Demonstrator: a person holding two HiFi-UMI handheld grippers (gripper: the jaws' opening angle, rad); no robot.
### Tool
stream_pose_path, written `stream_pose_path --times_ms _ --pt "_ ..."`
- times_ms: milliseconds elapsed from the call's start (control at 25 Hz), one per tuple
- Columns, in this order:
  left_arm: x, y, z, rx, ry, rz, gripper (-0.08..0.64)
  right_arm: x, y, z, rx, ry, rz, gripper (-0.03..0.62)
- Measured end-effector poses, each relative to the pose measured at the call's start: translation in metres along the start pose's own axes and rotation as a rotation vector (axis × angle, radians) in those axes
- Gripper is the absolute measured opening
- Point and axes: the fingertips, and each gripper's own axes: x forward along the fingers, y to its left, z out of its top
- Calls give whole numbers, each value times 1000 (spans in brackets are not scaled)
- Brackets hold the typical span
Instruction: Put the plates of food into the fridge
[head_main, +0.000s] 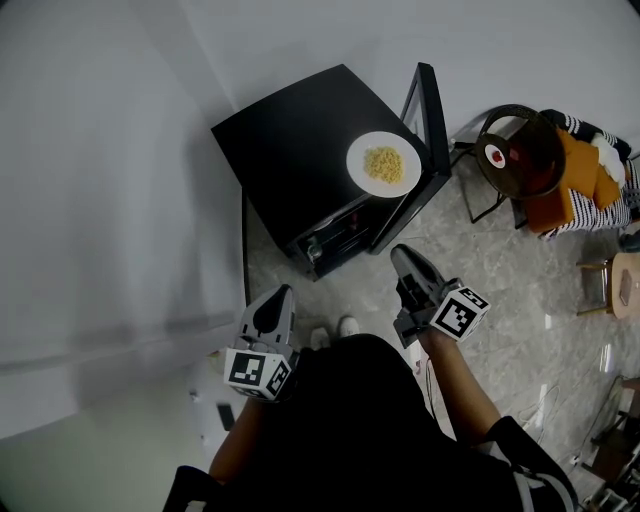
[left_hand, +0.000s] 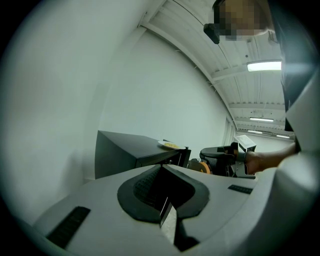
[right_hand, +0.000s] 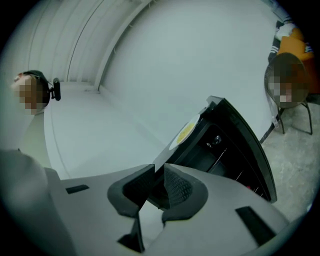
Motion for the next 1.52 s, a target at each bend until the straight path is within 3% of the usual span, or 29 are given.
stream_pose_path --times_ms 200,400,760,1160,1280,1520 --pt "3 7 -1 -18 8 15 23 14 -10 22 119 -46 32 61" --pt "7 9 0 -15 15 25 23 27 -22 39 305 -96 81 103" --pt "15 11 -1 -2 44 37 23 57 -62 56 522 -147 37 103" --pt "11 12 1 -9 36 61 23 73 -75 63 614 -145 6 101" --pt "15 17 -1 -16 38 67 23 80 -81 63 626 -128 -14 55" --pt "15 18 -3 -26 40 70 23 77 -77 60 652 -85 -9 48"
